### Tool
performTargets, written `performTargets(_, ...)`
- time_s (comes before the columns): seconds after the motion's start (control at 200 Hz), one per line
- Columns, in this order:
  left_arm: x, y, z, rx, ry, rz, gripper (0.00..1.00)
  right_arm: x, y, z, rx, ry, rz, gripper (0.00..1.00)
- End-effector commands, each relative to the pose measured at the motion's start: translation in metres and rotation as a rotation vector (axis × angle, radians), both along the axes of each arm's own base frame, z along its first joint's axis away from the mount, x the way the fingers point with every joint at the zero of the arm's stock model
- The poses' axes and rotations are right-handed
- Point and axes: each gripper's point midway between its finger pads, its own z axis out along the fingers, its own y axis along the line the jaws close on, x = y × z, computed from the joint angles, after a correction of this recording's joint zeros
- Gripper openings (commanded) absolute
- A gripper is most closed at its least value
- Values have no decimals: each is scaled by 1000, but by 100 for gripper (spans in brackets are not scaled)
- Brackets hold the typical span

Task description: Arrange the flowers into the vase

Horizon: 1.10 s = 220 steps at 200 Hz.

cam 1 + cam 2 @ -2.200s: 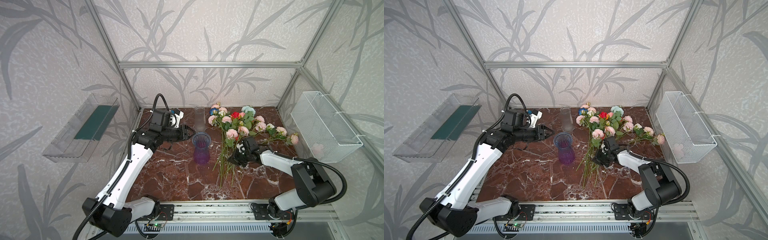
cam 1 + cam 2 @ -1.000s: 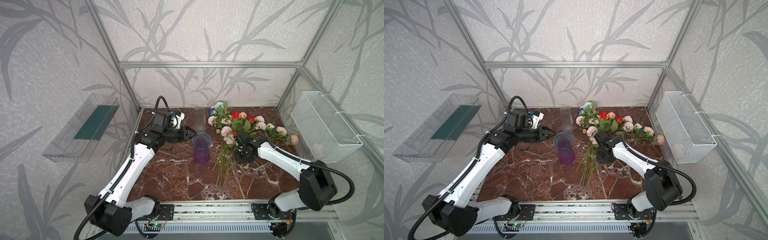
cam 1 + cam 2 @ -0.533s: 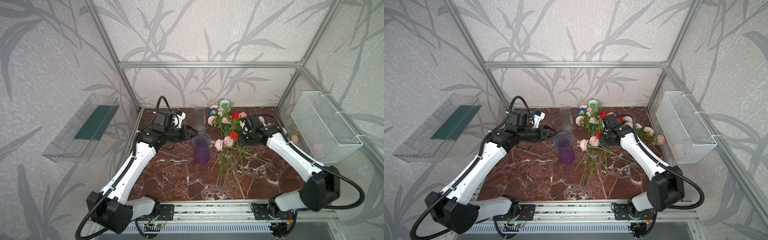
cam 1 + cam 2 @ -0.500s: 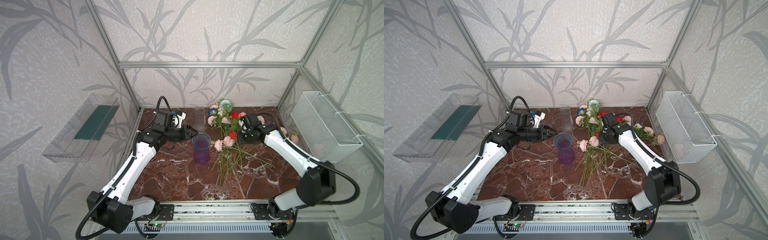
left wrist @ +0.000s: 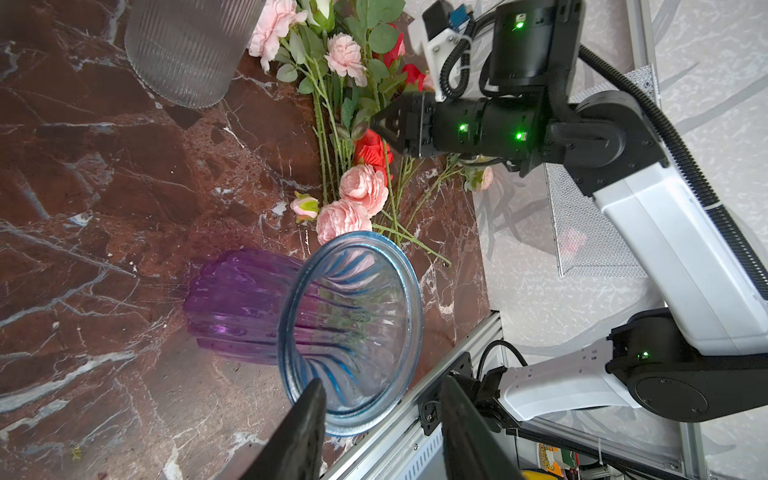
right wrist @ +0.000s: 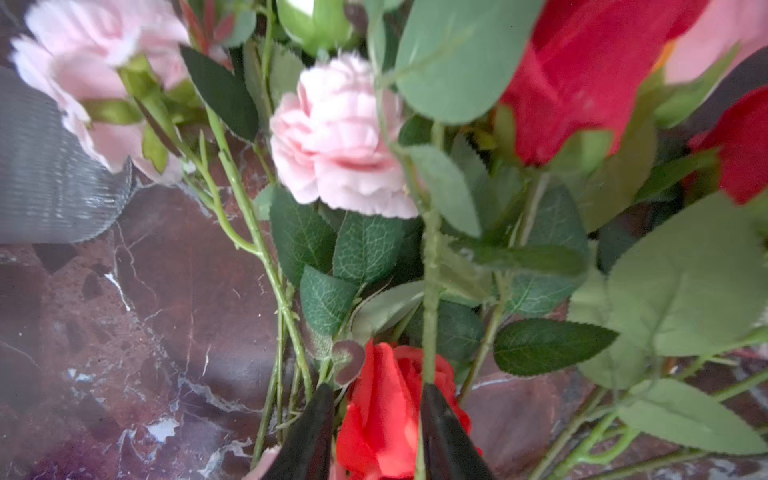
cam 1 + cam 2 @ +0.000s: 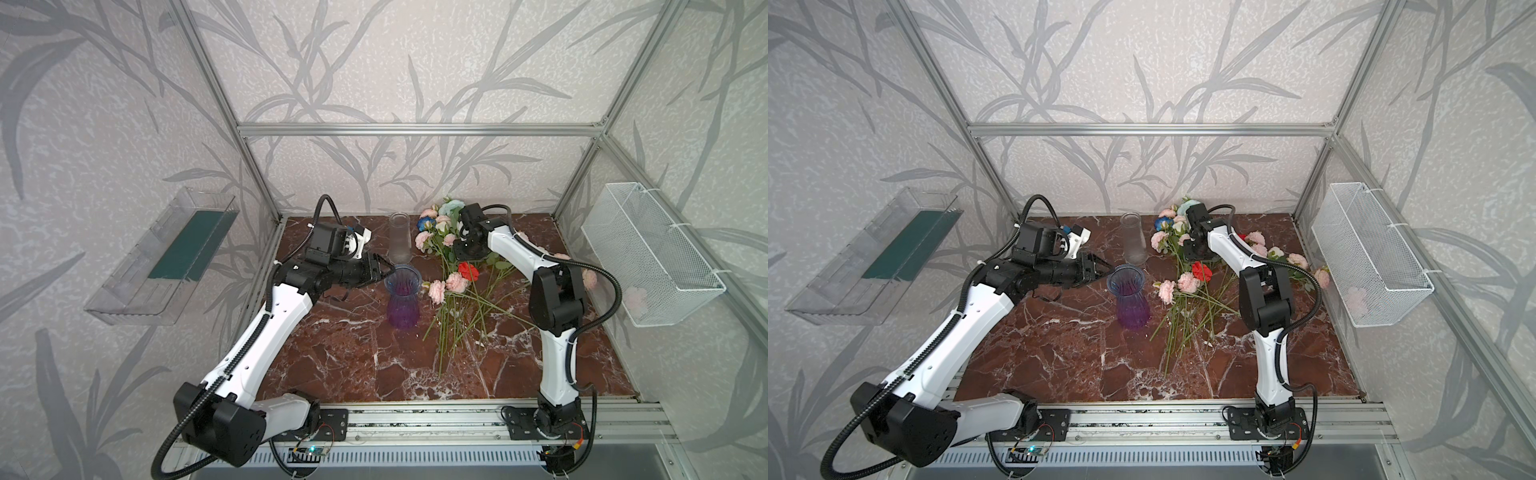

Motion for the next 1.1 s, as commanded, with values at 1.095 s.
performTargets(1.095,14,-2,6,10,5,4,46,25,-31,17,-76,-68,-28,33)
